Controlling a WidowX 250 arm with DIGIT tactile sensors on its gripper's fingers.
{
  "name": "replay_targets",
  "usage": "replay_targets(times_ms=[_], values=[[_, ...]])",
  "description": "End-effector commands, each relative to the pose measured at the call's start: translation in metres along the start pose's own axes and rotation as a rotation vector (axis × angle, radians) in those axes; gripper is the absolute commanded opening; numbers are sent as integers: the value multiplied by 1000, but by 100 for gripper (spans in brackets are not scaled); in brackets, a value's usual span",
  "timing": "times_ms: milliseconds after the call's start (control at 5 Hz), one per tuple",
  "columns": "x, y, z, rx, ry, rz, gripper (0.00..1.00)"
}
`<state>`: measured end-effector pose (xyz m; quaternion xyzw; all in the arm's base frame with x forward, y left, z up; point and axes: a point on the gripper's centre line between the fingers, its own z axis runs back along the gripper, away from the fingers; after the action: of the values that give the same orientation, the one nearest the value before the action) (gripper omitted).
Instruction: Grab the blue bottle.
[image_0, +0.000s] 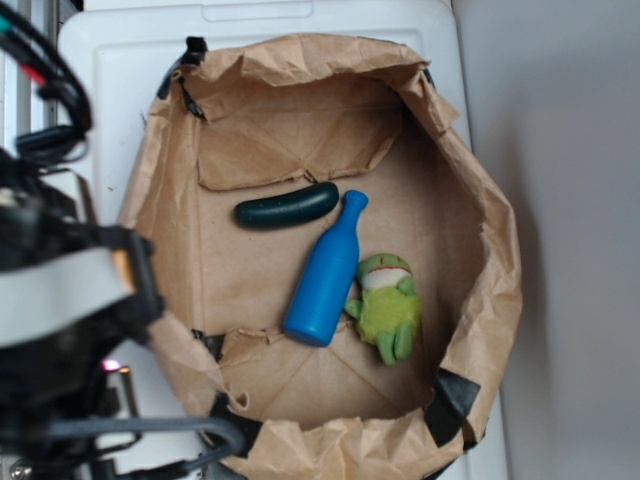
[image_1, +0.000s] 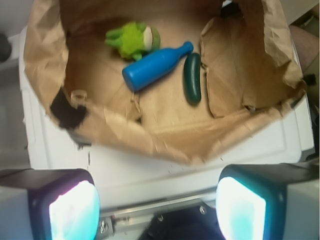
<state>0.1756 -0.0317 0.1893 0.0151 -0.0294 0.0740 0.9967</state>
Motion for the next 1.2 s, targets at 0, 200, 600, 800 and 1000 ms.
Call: replay_targets(times_ms=[0,200,600,800,1000], values=[[-10,9,-20,13,-22,232,100],[-9,5,-19,-27,-11,258,100],[-9,5,-19,-27,-11,258,100],[-9,5,-19,-27,-11,258,100],[-9,5,-19,-27,-11,258,100]])
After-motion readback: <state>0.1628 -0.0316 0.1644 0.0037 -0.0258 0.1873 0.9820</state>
